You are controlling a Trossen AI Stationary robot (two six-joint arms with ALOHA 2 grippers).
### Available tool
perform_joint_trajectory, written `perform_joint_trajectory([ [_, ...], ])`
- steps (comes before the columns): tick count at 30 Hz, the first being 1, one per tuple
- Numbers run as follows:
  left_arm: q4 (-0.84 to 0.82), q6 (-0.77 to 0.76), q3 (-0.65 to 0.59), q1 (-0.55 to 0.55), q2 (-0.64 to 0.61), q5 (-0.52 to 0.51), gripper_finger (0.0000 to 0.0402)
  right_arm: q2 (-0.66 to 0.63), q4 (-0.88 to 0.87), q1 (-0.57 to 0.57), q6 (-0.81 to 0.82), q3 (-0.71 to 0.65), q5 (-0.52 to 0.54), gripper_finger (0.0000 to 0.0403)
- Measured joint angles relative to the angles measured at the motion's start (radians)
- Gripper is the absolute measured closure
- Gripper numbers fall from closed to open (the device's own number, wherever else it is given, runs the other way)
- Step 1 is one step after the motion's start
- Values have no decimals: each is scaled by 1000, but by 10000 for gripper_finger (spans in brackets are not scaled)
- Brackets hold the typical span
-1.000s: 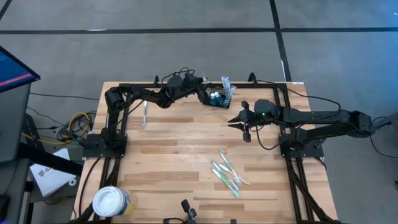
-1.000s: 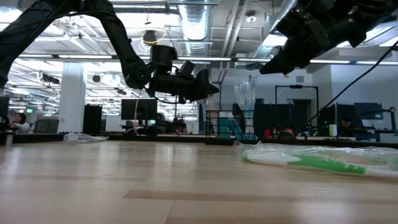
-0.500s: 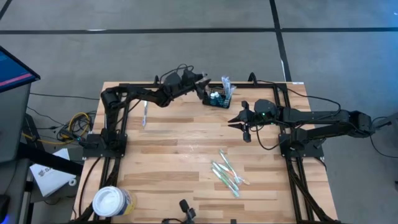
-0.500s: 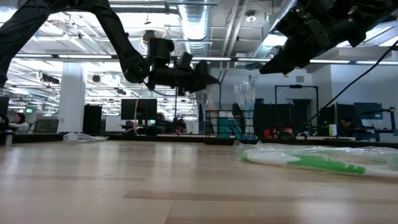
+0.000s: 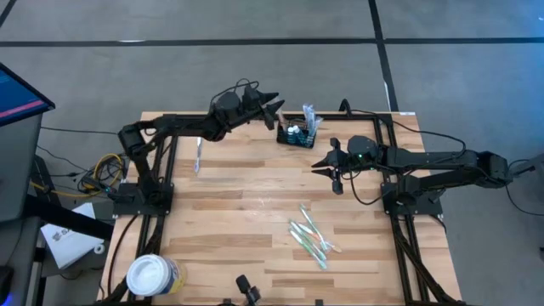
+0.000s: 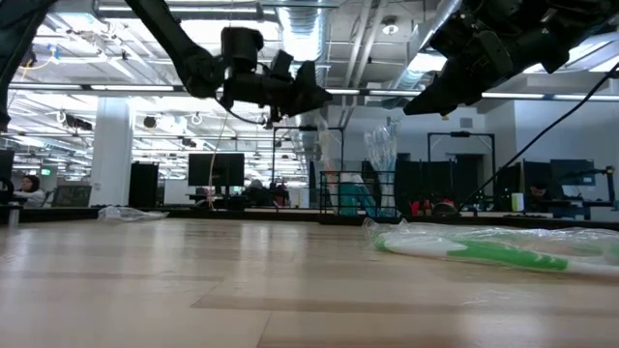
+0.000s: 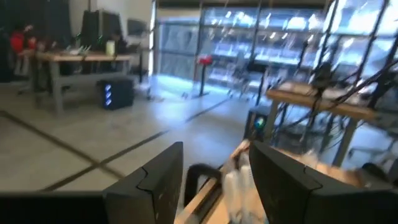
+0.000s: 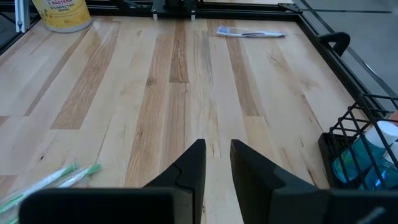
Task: Pick & Place toothbrushing station
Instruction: Put the purple toothbrush into the mesh organizer
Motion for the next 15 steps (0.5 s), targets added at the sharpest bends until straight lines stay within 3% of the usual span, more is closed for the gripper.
perform_joint_trajectory([
  [8, -378, 30, -1, 0, -168, -48, 224, 0, 0, 0, 0, 0, 0, 337],
  [15, -525, 17, -63, -3, -305, -49, 224, 0, 0, 2, 8, 0, 0, 337],
])
